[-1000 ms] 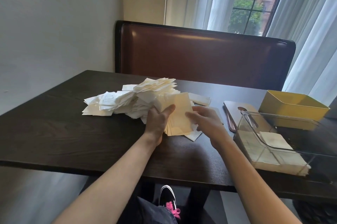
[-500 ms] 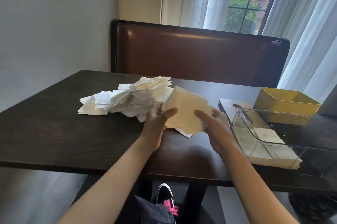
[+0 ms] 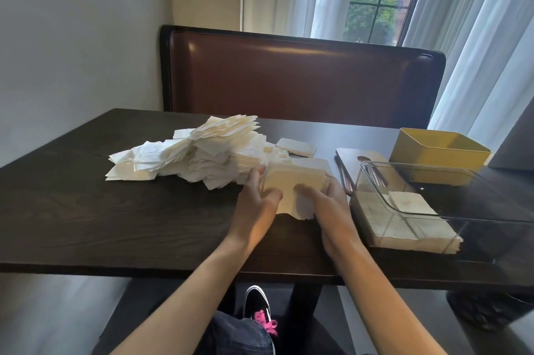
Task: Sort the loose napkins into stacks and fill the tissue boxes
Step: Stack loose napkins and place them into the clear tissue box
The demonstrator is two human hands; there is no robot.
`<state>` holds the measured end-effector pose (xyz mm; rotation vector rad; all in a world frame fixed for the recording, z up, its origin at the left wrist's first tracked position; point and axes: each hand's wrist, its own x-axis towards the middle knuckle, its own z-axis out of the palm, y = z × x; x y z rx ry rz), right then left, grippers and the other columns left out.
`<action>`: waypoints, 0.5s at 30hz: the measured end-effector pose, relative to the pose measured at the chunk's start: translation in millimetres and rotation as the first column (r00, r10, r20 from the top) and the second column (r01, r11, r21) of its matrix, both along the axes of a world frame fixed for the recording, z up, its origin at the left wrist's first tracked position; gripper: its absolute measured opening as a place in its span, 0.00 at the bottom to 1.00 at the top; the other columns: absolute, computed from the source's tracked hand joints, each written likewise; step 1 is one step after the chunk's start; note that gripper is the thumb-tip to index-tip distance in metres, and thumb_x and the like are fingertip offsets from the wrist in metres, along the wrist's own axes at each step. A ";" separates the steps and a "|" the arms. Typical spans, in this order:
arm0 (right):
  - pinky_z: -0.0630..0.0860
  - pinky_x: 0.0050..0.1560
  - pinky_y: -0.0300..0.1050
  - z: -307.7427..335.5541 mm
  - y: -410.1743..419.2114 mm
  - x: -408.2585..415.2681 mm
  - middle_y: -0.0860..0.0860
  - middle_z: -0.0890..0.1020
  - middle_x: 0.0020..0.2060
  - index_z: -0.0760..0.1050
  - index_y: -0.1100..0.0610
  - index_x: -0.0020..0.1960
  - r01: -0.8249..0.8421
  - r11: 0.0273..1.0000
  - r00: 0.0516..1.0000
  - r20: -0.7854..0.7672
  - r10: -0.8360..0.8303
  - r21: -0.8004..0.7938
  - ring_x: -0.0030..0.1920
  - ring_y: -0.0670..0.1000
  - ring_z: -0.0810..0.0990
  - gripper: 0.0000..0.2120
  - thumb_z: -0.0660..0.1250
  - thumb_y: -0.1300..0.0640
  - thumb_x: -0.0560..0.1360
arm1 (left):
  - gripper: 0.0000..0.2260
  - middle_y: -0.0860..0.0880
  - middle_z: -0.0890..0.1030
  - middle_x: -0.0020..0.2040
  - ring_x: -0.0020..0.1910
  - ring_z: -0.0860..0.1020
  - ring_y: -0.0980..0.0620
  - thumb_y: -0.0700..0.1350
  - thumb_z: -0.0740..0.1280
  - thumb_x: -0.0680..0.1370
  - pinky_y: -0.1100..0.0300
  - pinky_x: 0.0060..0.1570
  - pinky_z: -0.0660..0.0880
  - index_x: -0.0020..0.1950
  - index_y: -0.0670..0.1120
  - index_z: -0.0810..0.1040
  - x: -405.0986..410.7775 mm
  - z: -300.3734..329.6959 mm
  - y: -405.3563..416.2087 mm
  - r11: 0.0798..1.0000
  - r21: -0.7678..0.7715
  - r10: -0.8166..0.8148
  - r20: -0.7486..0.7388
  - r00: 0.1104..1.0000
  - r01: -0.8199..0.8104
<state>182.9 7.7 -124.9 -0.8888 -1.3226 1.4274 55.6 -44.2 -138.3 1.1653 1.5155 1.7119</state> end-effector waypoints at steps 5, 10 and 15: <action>0.76 0.50 0.44 0.2 -4.5 -6.9 0.51 0.81 0.56 0.72 0.52 0.67 0.107 0.993 0.991 -0.070 -0.110 -0.049 0.57 0.50 0.80 0.21 0.70 0.50 0.76 | 0.25 0.50 0.82 0.52 0.51 0.79 0.55 0.65 0.66 0.66 0.60 0.50 0.74 0.57 0.52 0.76 21.2 10.6 4.5 0.988 0.053 0.129 0.225 0.966 -0.144; 0.77 0.54 0.46 1.9 -8.2 -16.4 0.52 0.79 0.58 0.74 0.53 0.64 0.207 0.975 0.972 -0.096 -0.215 -0.080 0.57 0.48 0.79 0.24 0.72 0.44 0.73 | 0.21 0.50 0.83 0.51 0.50 0.81 0.51 0.65 0.67 0.67 0.54 0.48 0.78 0.53 0.53 0.77 34.2 11.6 12.5 0.950 0.021 0.294 0.284 0.913 -0.313; 0.78 0.58 0.51 3.8 -8.9 -22.7 0.54 0.81 0.56 0.76 0.53 0.60 0.269 0.958 0.958 -0.079 -0.277 -0.098 0.57 0.53 0.80 0.27 0.74 0.41 0.66 | 0.11 0.50 0.82 0.52 0.50 0.80 0.52 0.48 0.66 0.76 0.57 0.45 0.75 0.58 0.48 0.77 34.6 12.3 12.9 0.914 -0.011 0.393 0.279 0.876 -0.407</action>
